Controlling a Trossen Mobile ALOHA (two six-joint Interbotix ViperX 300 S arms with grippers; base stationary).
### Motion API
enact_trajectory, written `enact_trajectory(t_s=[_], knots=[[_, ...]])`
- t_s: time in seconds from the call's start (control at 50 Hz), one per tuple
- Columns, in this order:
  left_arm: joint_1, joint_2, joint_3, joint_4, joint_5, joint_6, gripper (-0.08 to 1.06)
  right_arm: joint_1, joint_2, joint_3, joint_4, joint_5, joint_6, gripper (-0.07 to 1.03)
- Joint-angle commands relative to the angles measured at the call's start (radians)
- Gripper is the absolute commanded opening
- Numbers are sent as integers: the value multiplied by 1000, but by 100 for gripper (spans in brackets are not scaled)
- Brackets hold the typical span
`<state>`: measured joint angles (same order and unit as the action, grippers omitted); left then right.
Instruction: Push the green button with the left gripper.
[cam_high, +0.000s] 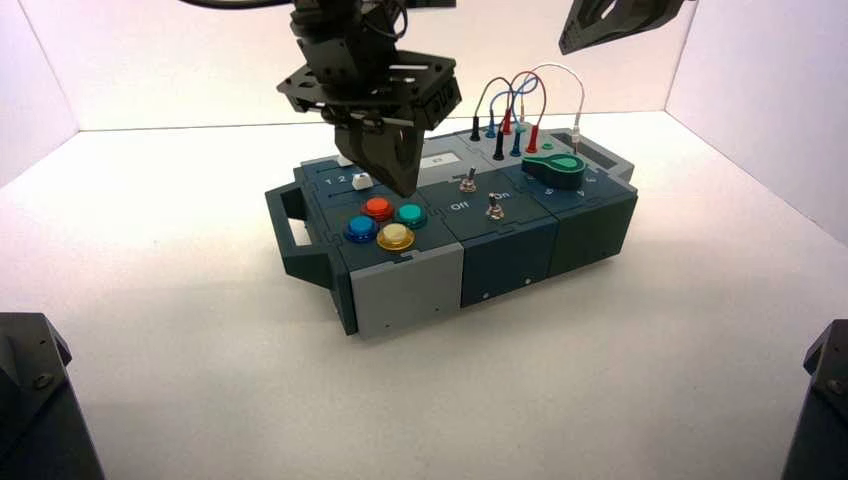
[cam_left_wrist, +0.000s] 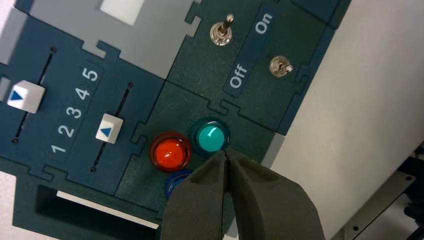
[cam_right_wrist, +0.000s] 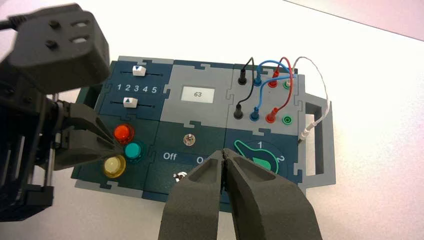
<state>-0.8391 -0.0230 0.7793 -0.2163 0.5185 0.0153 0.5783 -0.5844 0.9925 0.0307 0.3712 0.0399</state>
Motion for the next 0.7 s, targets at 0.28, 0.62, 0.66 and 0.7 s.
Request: enact_trajectory(t_s=[0.28, 0.62, 0.66, 0.7], knots=[[-5, 51, -23, 11, -14, 14, -3, -6, -11, -12, -2, -3, 3, -2], [-5, 87, -34, 14, -17, 20, -3, -5, -11, -12, -2, -5, 3, -2], [-5, 87, -34, 15, -15, 20, -3, -6, -11, -12, -2, -3, 3, -2], [-6, 86, -32, 14, -15, 21, -3, -6, -11, -12, -2, -3, 3, -2]])
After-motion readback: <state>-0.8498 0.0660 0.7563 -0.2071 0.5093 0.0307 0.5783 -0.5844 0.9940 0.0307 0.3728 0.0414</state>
